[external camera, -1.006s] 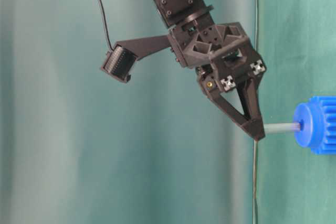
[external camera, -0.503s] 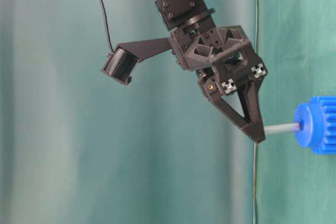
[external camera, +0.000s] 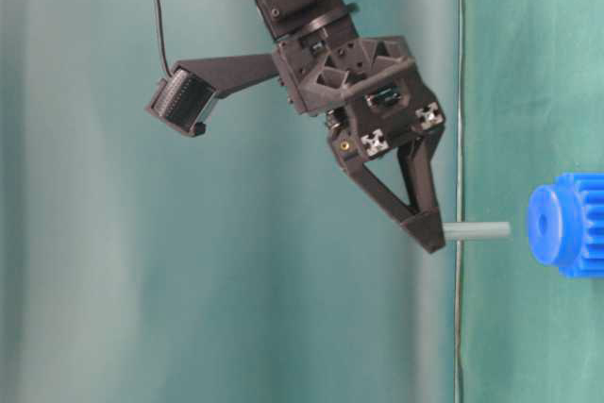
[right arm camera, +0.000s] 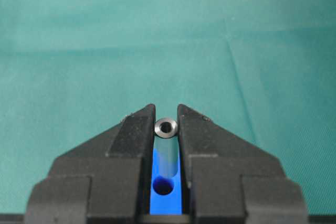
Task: Insert the shaft placed at a random location into the center hole of the small gear at another random location.
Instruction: 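Lower the shaft into the gear's center hole with the right gripper, then open the right gripper to release the inserted shaft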
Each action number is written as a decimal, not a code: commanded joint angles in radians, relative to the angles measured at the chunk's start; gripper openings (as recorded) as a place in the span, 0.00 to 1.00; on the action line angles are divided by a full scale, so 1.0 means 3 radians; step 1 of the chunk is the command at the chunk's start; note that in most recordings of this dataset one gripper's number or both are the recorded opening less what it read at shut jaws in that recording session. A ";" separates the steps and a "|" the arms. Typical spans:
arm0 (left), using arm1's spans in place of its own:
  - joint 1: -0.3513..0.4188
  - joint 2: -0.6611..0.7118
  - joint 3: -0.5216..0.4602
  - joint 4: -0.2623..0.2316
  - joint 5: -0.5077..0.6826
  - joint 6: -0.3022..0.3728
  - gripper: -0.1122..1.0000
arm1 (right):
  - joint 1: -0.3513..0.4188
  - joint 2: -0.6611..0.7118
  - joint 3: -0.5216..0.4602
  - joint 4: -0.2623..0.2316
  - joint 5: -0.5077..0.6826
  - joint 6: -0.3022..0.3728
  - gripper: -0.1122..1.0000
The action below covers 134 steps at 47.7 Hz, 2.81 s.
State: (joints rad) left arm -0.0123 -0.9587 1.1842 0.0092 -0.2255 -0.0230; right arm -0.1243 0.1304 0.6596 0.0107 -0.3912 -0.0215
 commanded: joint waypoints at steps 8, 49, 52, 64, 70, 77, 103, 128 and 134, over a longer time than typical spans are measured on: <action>0.0010 0.0026 -0.0066 0.0005 -0.0020 -0.0005 0.10 | 0.0015 0.0036 -0.0031 0.0005 -0.0082 -0.0031 0.21; 0.0010 0.0026 -0.0066 0.0010 -0.0015 -0.0010 0.10 | 0.0015 0.0312 -0.0036 0.0020 -0.0210 -0.0015 0.21; 0.0010 0.0026 -0.0066 0.0010 -0.0020 -0.0010 0.10 | 0.0015 0.0337 -0.0041 0.0020 -0.0210 -0.0015 0.21; 0.0010 0.0031 -0.0066 0.0010 -0.0015 -0.0010 0.10 | 0.0015 0.0358 -0.0026 0.0020 -0.0189 -0.0015 0.21; 0.0010 0.0026 -0.0066 0.0010 -0.0015 -0.0010 0.10 | 0.0015 0.0363 -0.0026 0.0020 -0.0194 -0.0015 0.21; 0.0010 0.0026 -0.0066 0.0010 -0.0015 -0.0010 0.10 | 0.0010 0.0358 -0.0026 0.0020 -0.0199 -0.0015 0.21; 0.0005 0.0026 -0.0066 0.0010 -0.0015 -0.0010 0.10 | 0.0010 0.0363 -0.0056 0.0036 -0.0205 0.0015 0.77; 0.0010 0.0026 -0.0066 0.0010 -0.0020 -0.0010 0.10 | 0.0015 -0.0015 -0.0056 0.0026 -0.0102 0.0010 0.77; 0.0005 0.0026 -0.0066 0.0010 -0.0020 -0.0010 0.10 | 0.0015 -0.0077 -0.0041 0.0026 -0.0066 0.0010 0.77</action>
State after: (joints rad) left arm -0.0107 -0.9572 1.1842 0.0092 -0.2255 -0.0245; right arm -0.1227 0.1457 0.6596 0.0184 -0.4157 -0.0199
